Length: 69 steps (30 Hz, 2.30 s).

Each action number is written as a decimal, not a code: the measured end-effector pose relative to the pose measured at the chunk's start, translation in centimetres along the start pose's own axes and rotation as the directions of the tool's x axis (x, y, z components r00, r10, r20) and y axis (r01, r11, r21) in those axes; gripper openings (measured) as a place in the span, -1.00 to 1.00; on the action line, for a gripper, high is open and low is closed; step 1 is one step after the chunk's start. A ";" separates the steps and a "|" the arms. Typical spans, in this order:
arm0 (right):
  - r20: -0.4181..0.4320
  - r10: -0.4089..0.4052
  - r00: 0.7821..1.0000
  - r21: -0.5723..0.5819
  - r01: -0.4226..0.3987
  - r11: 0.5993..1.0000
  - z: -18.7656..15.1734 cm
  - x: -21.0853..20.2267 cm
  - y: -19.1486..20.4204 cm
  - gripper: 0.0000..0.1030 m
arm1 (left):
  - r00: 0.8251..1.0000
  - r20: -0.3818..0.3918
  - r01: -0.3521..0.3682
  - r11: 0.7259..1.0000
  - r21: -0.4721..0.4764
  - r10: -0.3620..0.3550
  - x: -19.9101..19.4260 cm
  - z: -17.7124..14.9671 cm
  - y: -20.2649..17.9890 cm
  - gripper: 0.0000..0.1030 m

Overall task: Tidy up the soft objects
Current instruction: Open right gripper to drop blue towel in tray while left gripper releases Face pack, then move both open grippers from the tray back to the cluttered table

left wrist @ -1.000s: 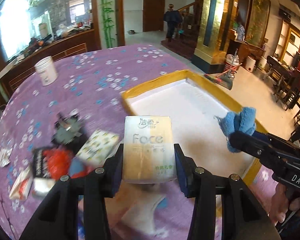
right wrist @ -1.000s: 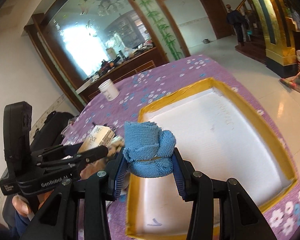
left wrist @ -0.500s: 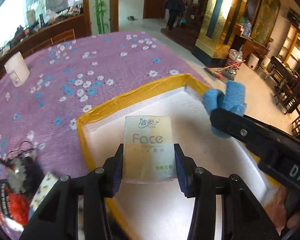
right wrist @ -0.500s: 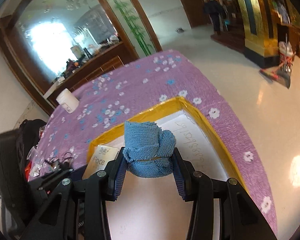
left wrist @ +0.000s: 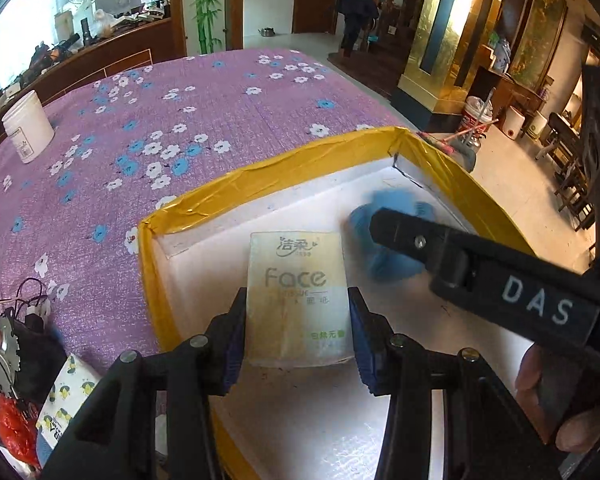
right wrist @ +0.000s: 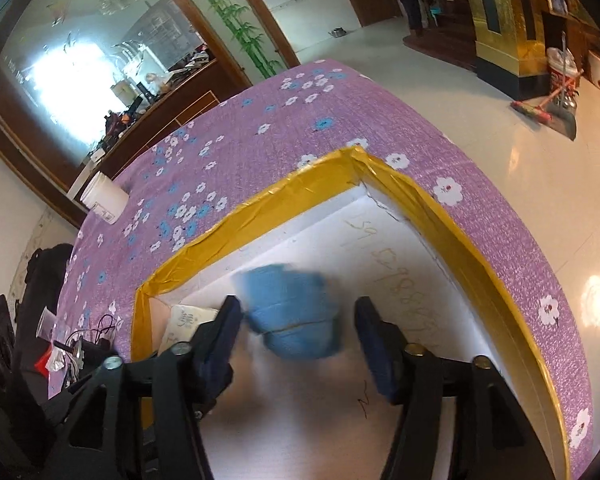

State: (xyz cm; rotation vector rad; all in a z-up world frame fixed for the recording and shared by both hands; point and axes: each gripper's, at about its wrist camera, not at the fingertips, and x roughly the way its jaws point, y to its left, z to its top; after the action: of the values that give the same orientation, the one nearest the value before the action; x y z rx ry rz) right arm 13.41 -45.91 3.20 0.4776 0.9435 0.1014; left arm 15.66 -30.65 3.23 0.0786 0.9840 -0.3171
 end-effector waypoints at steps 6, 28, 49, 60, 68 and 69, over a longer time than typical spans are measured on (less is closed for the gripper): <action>0.025 -0.014 1.000 0.014 0.014 1.000 -0.3 -0.6 -0.2 0.50 | 1.000 -0.017 -0.005 1.000 -0.011 0.005 0.5 0.2 0.4 -0.10; 0.162 -0.071 0.984 0.183 0.041 0.982 -5.2 -5.7 -3.0 0.73 | 1.000 0.008 0.021 0.996 0.088 -0.022 -0.4 -0.6 -1.3 0.20; 0.405 0.140 0.903 0.102 -0.197 0.975 -6.3 -13.3 -1.5 0.73 | 0.986 0.140 0.089 0.995 0.035 -0.093 -6.3 0.1 -1.3 0.48; 0.411 0.196 0.890 0.058 -0.241 0.969 -10.6 -18.6 0.3 0.74 | 0.978 0.182 0.096 0.995 0.030 -0.100 -12.8 -3.0 0.0 0.50; 0.324 0.257 0.911 -0.072 -0.247 0.966 -14.0 -18.7 4.3 0.73 | 0.973 0.220 0.059 0.998 0.035 -0.066 -16.9 -9.5 4.6 0.52; 0.304 0.262 0.916 -0.099 -0.243 0.965 -14.6 -18.2 5.1 0.73 | 0.974 0.220 0.052 0.998 0.032 -0.058 -17.1 -10.2 5.2 0.53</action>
State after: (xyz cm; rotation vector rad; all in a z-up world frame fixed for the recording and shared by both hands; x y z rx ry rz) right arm -8.36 -41.52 11.93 0.5413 0.5596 0.2794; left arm 0.20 -19.71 11.31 0.0387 0.7624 -0.3812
